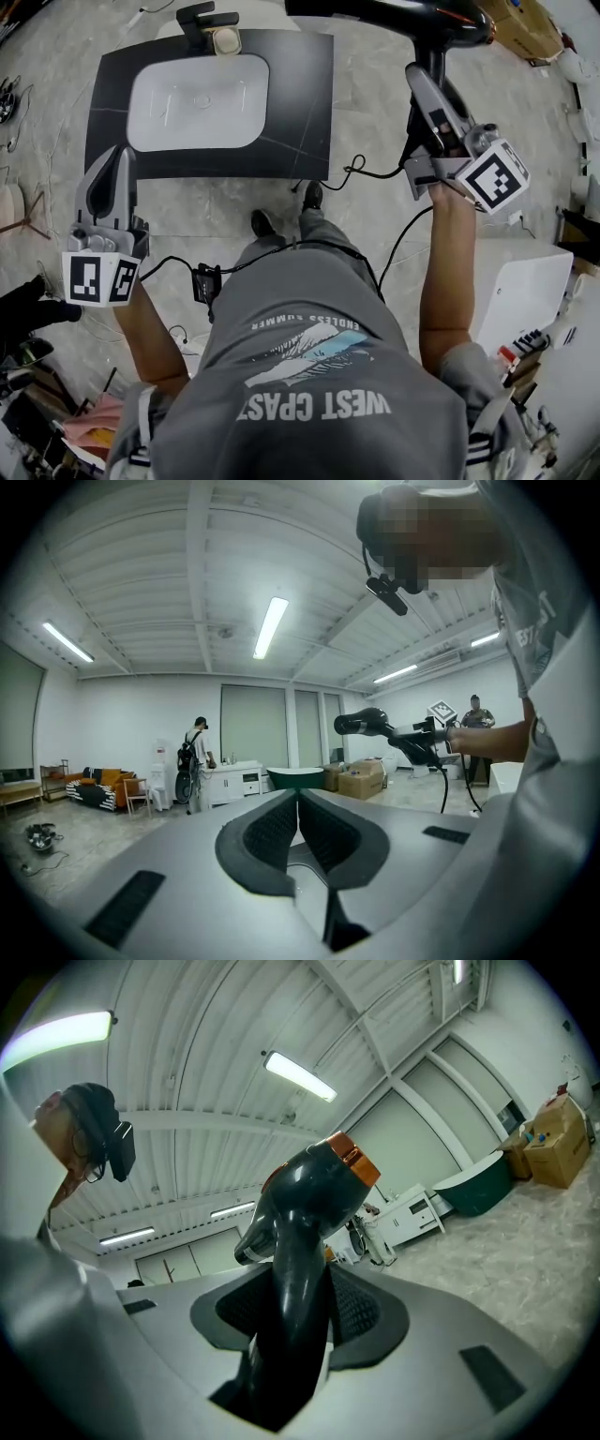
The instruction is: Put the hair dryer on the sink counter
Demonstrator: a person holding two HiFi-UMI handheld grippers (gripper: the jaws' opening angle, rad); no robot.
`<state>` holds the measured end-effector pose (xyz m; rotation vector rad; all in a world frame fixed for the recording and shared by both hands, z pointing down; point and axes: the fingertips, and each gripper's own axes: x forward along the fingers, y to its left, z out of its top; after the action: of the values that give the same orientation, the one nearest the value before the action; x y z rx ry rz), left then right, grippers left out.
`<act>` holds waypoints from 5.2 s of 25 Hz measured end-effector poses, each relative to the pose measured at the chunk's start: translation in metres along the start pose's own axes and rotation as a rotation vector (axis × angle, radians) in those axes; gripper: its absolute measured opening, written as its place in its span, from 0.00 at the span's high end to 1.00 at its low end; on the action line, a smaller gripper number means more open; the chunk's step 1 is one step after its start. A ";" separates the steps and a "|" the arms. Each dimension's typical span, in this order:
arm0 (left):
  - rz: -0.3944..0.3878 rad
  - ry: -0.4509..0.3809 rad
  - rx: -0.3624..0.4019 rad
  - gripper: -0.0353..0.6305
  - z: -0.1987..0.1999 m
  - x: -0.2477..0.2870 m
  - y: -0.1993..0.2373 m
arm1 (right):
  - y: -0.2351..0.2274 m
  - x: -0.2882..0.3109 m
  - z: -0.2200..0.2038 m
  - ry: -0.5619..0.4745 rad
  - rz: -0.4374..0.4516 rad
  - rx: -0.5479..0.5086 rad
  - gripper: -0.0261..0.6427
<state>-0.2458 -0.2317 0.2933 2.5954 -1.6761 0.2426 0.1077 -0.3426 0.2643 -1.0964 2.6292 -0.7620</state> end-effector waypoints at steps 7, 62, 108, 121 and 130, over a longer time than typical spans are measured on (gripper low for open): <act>0.040 0.029 -0.017 0.91 -0.002 -0.003 -0.010 | -0.020 0.010 -0.018 0.066 0.018 0.044 0.67; 0.146 0.241 -0.165 0.91 -0.105 0.036 -0.005 | -0.197 0.107 -0.282 0.550 -0.055 0.257 0.67; 0.149 0.246 -0.193 0.91 -0.124 0.039 -0.004 | -0.235 0.112 -0.361 0.777 -0.161 -0.159 0.64; 0.157 0.202 -0.171 0.91 -0.107 0.020 0.001 | -0.225 0.112 -0.330 0.826 -0.242 -0.338 0.52; 0.140 0.142 -0.124 0.91 -0.075 0.003 0.004 | -0.190 0.104 -0.255 0.633 -0.263 -0.343 0.56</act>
<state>-0.2563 -0.2273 0.3676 2.3183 -1.7644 0.3089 0.0575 -0.4304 0.5829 -1.5209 3.2776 -0.8363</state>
